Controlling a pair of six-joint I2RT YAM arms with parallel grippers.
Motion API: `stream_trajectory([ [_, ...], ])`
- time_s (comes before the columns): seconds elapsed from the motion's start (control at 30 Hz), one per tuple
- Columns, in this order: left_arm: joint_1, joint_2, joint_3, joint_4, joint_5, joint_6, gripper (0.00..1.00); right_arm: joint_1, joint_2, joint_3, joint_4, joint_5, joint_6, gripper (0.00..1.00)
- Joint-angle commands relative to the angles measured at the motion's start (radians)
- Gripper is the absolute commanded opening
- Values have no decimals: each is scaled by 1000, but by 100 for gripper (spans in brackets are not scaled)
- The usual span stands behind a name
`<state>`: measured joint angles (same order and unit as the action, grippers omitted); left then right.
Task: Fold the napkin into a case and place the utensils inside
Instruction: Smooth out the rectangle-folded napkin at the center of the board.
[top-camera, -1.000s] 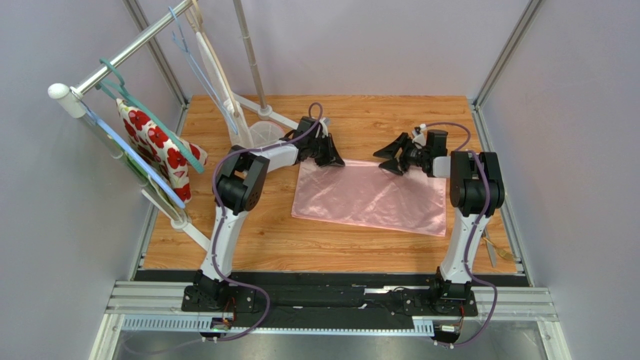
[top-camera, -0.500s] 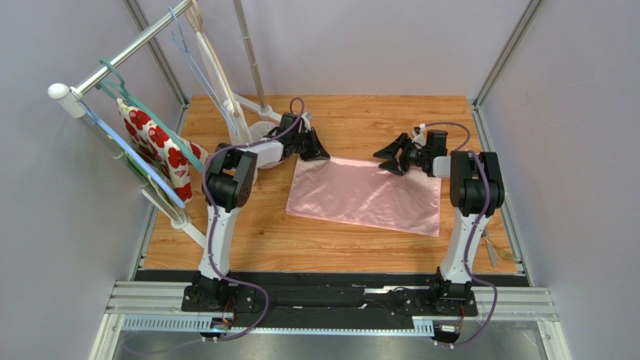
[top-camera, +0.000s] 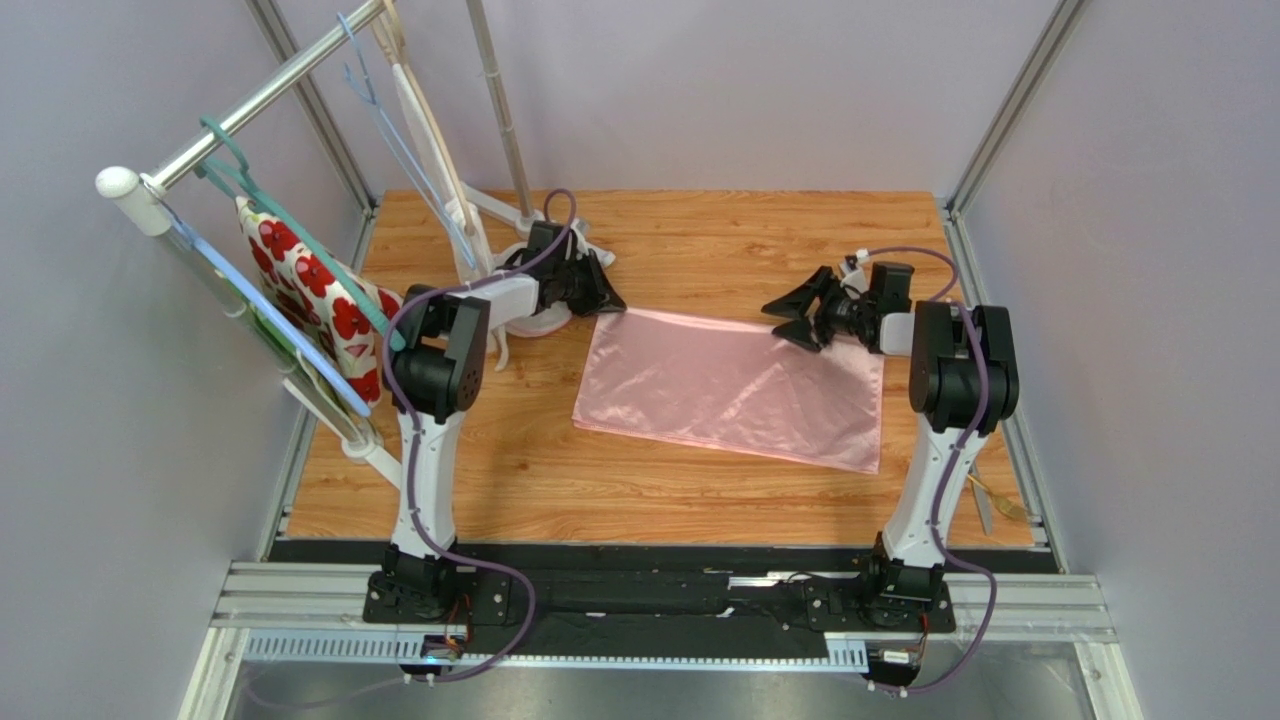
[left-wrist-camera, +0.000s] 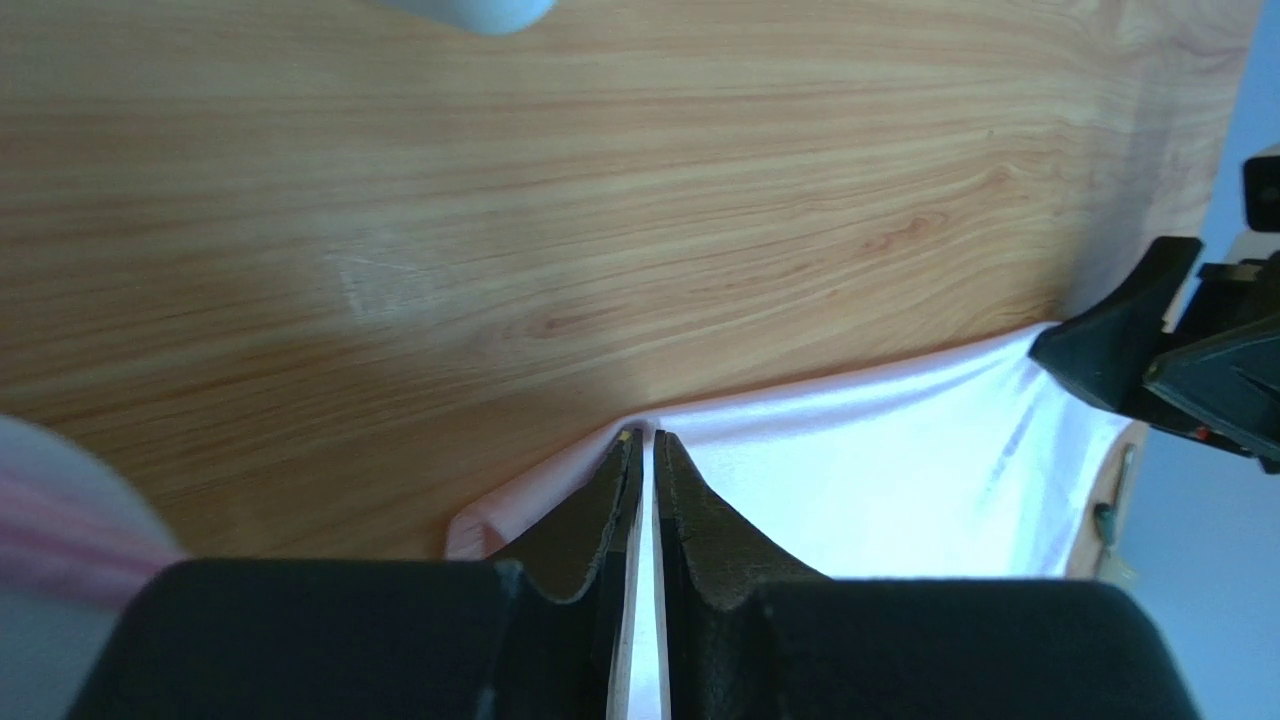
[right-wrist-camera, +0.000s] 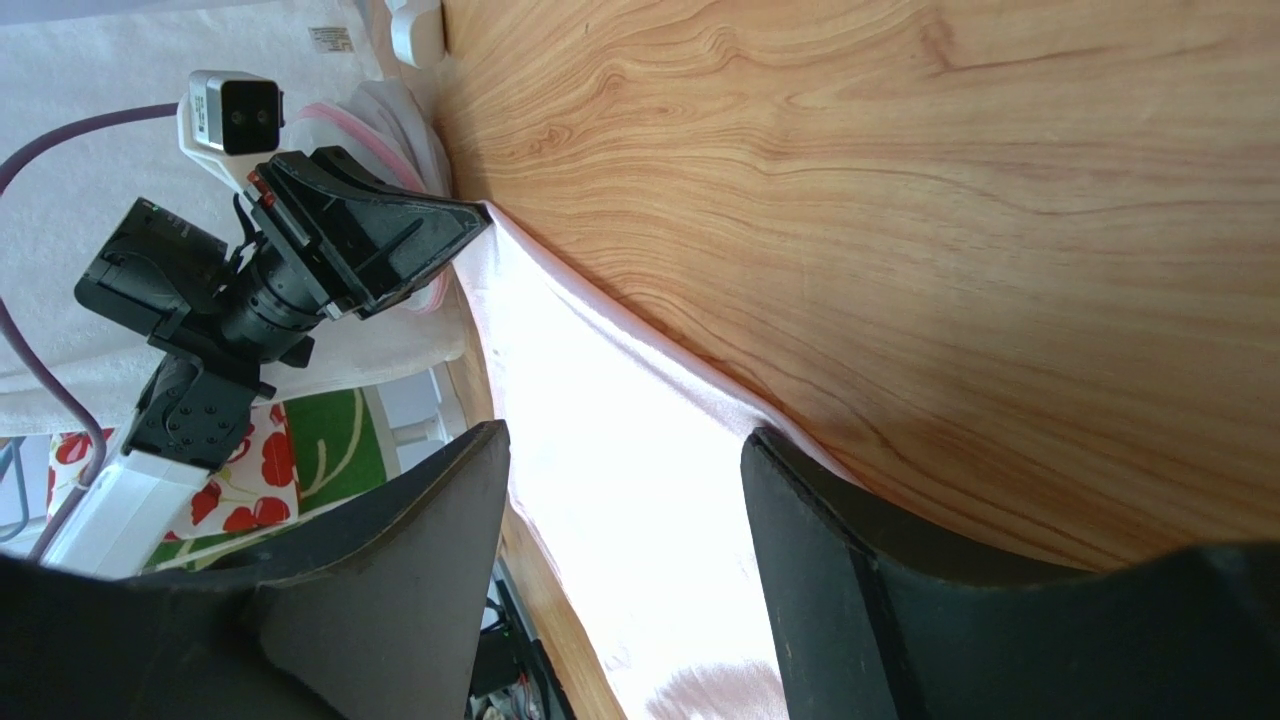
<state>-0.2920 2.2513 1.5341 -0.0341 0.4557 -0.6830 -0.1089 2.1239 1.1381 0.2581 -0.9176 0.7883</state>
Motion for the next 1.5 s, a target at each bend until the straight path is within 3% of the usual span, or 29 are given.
stream_trajectory([
  [0.0, 13, -62, 60, -108, -115, 135, 16, -23, 4, 8, -34, 19, -49, 66],
  [0.3, -18, -90, 101, -165, -134, 165, 21, -14, -37, 22, -80, 34, -64, 66],
  [0.53, -125, -173, 81, -167, -140, 152, 27, 21, -166, 133, -435, 164, -208, 69],
  [0.73, -177, -237, 38, -162, -123, 114, 29, 18, -298, 193, -697, 399, -340, 76],
  [1.03, -305, -210, -17, -84, -60, 59, 24, -87, -367, -18, -472, 269, -279, 77],
  [1.23, -390, -147, -22, -9, -23, 8, 22, -136, -289, -32, -366, 174, -264, 77],
  [1.47, -403, -53, -32, 10, -25, -82, 20, -183, -208, -29, -306, 125, -245, 77],
])
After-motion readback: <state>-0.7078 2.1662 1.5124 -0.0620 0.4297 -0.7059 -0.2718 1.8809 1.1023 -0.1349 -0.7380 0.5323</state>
